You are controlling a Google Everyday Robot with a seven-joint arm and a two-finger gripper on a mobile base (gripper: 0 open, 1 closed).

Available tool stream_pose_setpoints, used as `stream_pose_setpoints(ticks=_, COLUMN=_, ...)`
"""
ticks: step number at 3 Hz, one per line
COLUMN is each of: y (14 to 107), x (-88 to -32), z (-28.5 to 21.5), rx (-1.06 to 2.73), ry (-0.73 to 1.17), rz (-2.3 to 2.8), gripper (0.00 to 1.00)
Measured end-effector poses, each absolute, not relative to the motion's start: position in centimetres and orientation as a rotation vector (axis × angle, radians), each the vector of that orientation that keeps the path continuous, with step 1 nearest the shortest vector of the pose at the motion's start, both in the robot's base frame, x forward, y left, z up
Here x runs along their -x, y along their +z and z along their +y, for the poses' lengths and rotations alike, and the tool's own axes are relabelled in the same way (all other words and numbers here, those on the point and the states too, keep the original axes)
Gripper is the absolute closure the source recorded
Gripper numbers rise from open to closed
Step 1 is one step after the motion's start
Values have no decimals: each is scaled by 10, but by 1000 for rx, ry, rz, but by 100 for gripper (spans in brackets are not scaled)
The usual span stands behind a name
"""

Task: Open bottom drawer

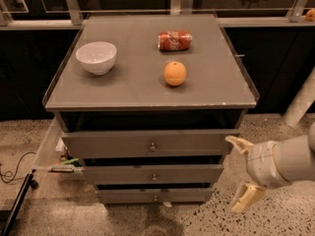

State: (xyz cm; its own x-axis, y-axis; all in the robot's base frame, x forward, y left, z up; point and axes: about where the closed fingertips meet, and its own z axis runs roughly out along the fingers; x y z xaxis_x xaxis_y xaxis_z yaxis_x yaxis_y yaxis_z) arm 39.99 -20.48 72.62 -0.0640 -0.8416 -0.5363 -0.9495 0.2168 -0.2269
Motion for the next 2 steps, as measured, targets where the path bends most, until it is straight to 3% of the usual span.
stream_pose_setpoints(ticks=2, y=602, x=-397, z=-181, rx=1591, ry=359, rz=1872, gripper=0)
